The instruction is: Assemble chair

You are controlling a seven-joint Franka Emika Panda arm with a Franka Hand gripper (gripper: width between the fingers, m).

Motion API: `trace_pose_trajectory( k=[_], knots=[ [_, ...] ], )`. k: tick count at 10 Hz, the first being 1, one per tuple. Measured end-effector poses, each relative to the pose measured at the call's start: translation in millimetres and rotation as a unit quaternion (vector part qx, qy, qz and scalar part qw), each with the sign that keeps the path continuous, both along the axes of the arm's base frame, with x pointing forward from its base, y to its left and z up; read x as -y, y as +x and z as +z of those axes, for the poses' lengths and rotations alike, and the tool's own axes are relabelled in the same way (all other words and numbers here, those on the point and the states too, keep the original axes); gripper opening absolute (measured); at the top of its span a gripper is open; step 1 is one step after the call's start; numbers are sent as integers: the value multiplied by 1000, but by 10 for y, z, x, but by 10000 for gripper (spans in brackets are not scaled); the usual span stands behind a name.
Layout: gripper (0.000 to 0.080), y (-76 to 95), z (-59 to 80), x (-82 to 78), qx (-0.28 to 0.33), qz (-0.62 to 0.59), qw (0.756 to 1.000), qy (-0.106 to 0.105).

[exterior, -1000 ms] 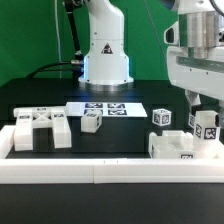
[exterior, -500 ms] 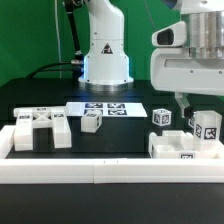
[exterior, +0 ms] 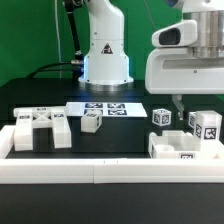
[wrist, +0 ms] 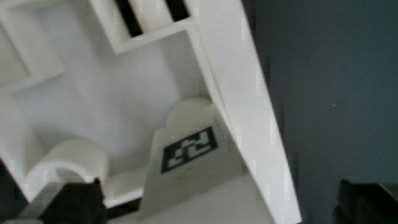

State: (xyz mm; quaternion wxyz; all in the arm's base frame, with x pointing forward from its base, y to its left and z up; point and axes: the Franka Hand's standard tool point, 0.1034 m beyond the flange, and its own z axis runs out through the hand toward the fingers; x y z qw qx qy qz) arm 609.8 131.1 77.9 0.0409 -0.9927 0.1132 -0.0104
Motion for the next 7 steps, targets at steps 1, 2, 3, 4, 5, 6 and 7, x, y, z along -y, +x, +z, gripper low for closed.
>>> trace_pose_trajectory(
  k=[1, 2, 3, 4, 5, 6, 7],
  knots=[
    [648, 5, 5, -2, 4, 36, 999, -10],
    [648, 8, 5, 4, 7, 64, 998, -14],
    [648, 11, 4, 22, 9, 99, 995, -16],
    [648, 13, 3, 33, 10, 106, 994, -16],
    [547, 12, 3, 30, 10, 105, 994, -16],
    [410, 12, 3, 31, 10, 105, 994, -16],
    [410, 13, 4, 31, 10, 105, 994, -16]
  ],
)
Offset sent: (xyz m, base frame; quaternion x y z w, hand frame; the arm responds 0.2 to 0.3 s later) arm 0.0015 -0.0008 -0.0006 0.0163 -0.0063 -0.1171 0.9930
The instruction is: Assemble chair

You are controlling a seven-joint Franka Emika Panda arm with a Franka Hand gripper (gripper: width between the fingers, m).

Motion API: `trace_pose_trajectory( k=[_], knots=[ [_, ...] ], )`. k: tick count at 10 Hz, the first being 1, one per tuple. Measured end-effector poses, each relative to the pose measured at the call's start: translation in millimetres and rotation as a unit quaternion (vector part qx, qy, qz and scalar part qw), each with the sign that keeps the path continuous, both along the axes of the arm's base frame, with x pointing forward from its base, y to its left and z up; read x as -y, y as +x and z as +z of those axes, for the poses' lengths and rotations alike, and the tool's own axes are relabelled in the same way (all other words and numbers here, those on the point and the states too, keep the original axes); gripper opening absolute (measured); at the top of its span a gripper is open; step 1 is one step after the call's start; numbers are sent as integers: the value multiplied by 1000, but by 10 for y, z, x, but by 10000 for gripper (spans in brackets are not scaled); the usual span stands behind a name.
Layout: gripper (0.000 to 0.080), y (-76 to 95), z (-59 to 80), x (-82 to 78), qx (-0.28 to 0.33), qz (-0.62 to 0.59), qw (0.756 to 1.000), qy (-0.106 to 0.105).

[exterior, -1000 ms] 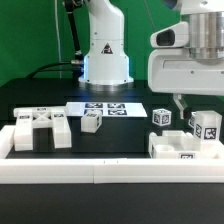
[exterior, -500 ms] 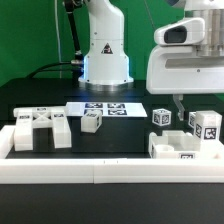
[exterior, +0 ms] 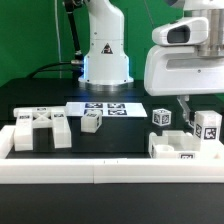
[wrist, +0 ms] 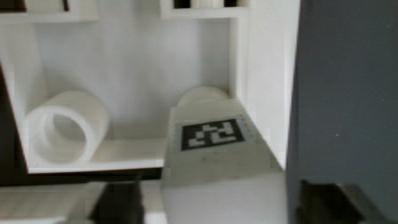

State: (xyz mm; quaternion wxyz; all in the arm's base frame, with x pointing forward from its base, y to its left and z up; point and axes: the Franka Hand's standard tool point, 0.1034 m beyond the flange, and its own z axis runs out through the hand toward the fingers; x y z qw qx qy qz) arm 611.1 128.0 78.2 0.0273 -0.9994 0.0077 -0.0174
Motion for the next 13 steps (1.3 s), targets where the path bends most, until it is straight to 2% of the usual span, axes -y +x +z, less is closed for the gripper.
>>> trace_pose_trajectory(
  k=[1, 3, 4, 6, 11, 13],
  knots=[
    [287, 0, 1, -1, 0, -3, 1000, 0],
    [287, 1, 0, 0, -1, -23, 1000, 3],
    [287, 7, 2, 9, -2, -81, 997, 12],
    [287, 6, 3, 7, -4, -189, 982, 19],
    [289, 22, 5, 19, -14, -404, 914, 40],
    [289, 22, 3, 9, -27, -501, 863, 52]
  ],
)
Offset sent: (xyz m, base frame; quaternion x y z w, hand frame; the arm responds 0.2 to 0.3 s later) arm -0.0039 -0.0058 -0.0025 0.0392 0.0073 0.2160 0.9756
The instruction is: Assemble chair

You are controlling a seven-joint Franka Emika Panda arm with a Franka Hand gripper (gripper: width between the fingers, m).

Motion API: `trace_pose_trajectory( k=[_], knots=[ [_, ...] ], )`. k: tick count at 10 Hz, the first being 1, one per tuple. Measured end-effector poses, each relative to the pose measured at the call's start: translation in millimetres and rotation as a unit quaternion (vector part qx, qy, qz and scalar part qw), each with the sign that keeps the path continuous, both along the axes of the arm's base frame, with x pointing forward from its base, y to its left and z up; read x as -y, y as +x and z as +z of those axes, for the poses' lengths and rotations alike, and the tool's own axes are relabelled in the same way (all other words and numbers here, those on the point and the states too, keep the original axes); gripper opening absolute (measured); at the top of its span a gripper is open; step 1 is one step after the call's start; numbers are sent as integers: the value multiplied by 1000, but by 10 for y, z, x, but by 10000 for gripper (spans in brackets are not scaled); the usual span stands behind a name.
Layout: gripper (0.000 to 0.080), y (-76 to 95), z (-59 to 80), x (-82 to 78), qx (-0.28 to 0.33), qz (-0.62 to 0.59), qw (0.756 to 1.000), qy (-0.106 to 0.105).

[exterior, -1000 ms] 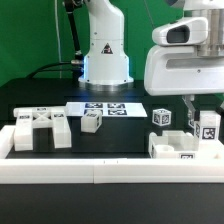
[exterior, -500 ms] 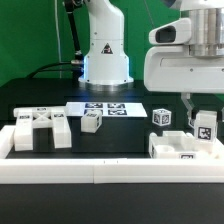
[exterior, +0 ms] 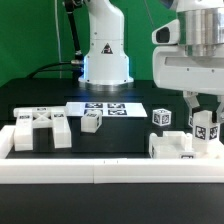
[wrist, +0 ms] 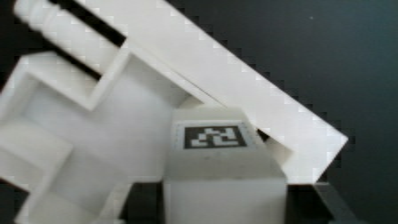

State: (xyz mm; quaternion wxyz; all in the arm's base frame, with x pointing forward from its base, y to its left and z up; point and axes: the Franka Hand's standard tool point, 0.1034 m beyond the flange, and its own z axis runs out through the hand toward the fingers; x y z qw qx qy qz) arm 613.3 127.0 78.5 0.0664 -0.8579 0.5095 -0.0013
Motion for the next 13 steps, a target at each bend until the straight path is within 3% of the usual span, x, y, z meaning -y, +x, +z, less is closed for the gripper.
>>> trace_pose_trajectory(
  k=[4, 7, 8, 9, 10, 13],
  knots=[
    [290, 8, -1, -19, -15, -142, 990, 14],
    [291, -2, -4, -19, -16, -118, 993, 12],
    [501, -21, -5, -20, -22, -100, 995, 10],
    [501, -20, -7, -16, -16, -59, 998, 7],
    [621, -21, -7, -19, -10, -4, 1000, 3],
    [647, -22, -7, -30, 10, 167, 986, -8]
  ],
)
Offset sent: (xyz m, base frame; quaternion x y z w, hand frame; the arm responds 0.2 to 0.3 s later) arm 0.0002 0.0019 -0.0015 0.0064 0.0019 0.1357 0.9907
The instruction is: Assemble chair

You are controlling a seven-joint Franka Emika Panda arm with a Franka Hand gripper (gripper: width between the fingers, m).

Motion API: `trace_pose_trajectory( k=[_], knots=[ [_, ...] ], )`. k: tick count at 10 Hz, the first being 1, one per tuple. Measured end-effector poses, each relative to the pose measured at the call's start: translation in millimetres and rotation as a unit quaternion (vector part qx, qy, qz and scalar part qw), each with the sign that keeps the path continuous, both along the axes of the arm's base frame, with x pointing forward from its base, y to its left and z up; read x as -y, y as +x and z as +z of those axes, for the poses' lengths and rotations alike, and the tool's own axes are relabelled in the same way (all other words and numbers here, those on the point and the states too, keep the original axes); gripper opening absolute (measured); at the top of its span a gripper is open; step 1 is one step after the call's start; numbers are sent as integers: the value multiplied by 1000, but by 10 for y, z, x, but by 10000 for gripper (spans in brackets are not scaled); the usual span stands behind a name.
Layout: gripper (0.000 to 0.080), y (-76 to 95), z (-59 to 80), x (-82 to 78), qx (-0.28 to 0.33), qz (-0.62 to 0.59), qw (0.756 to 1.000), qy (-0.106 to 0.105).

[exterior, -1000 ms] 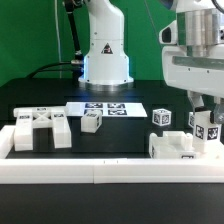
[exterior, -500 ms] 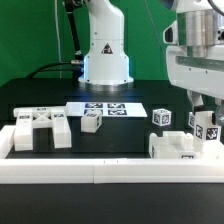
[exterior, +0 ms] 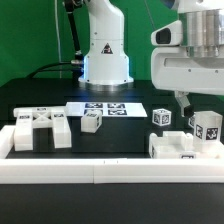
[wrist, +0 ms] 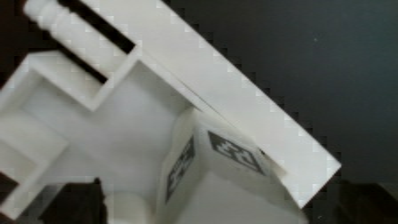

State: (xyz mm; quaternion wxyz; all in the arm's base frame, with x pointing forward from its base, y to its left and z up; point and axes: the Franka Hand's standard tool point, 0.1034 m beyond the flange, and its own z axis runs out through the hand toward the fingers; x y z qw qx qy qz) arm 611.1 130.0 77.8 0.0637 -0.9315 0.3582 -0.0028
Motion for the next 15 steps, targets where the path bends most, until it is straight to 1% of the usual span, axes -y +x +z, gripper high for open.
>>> trace_pose_trajectory(
  k=[2, 3, 4, 5, 6, 7, 8, 9, 10, 11, 12, 13, 14, 15],
  knots=[
    [649, 2, -1, 5, 13, 113, 993, -9],
    [649, 3, 2, 10, 17, 171, 985, -16],
    [649, 17, 16, 21, 22, 237, 971, -25],
    [649, 25, 23, 18, 24, 255, 966, -28],
    [649, 30, 25, 25, 29, 305, 951, -37],
    [649, 30, 23, 27, 30, 317, 947, -38],
    [649, 31, 23, 30, 33, 354, 934, -41],
    [527, 32, 23, 38, 37, 387, 920, -42],
    [387, 32, 23, 38, 36, 383, 922, -42],
    [387, 32, 23, 38, 36, 380, 923, -42],
    [285, 33, 24, 38, 36, 373, 926, -41],
    [285, 33, 24, 39, 36, 374, 926, -41],
    [285, 34, 24, 37, 34, 350, 935, -39],
    [285, 45, 27, 51, 33, 303, 952, -38]
  ],
)
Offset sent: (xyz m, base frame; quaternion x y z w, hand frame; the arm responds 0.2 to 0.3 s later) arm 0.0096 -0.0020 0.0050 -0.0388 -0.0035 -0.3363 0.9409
